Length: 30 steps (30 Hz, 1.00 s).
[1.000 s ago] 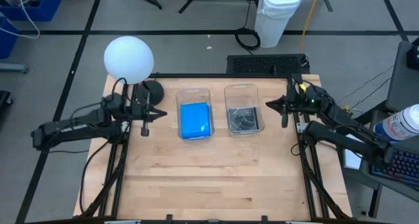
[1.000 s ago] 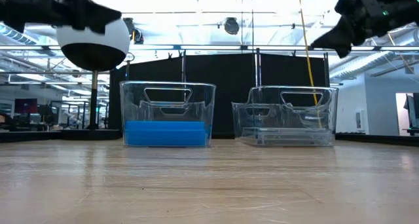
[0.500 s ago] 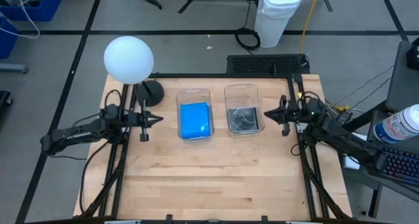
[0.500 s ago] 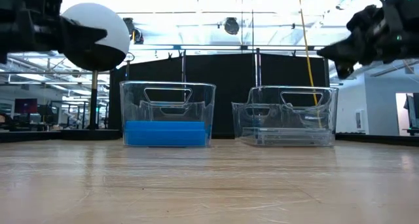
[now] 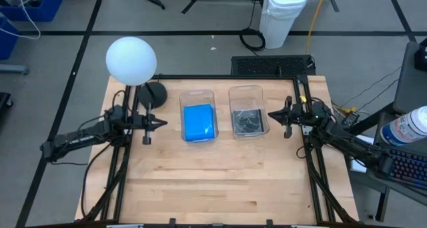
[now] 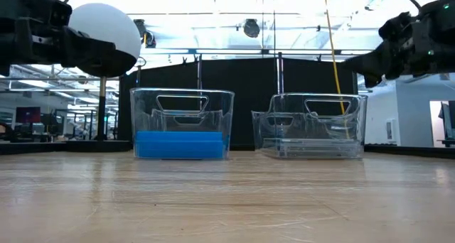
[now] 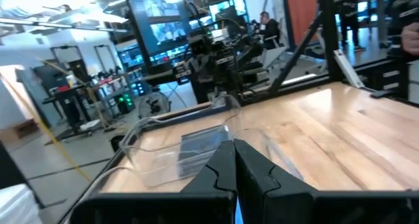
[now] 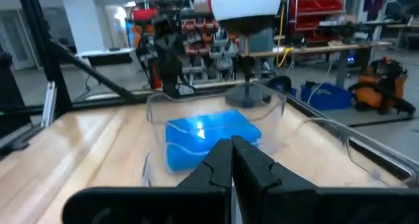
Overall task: Pick & place jewel cases by type
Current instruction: Return to Home Position
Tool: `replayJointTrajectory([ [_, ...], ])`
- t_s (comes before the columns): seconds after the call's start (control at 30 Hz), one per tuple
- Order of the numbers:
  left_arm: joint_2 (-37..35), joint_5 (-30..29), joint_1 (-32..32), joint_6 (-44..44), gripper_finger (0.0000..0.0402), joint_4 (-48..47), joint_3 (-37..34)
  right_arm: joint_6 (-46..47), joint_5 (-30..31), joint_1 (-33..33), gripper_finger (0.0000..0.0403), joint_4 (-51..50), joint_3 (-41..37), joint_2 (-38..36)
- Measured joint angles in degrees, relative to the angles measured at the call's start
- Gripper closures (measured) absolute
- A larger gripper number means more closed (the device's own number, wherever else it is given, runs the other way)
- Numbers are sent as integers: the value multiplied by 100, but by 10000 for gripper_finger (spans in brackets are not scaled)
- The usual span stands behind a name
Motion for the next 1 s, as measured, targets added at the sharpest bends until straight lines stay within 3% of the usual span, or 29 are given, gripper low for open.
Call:
replayJointTrajectory([
  [0.1,0,1,-162,14,401,2,0,24,-2,126,403,-151,1,6],
  [0.3,0,-16,-502,81,401,19,0,-32,-8,358,403,461,-7,3],
  [0.43,0,63,-760,214,401,28,0,-125,284,479,403,432,-11,41],
  [0.67,-59,-175,-1124,356,401,574,53,-42,289,948,403,283,135,51],
  [0.87,-596,-458,-1221,491,401,-1102,640,-445,572,1184,403,-1290,758,-358],
  [1.0,-858,-570,-1235,604,401,-1263,656,-540,769,1191,403,-1273,656,-816],
])
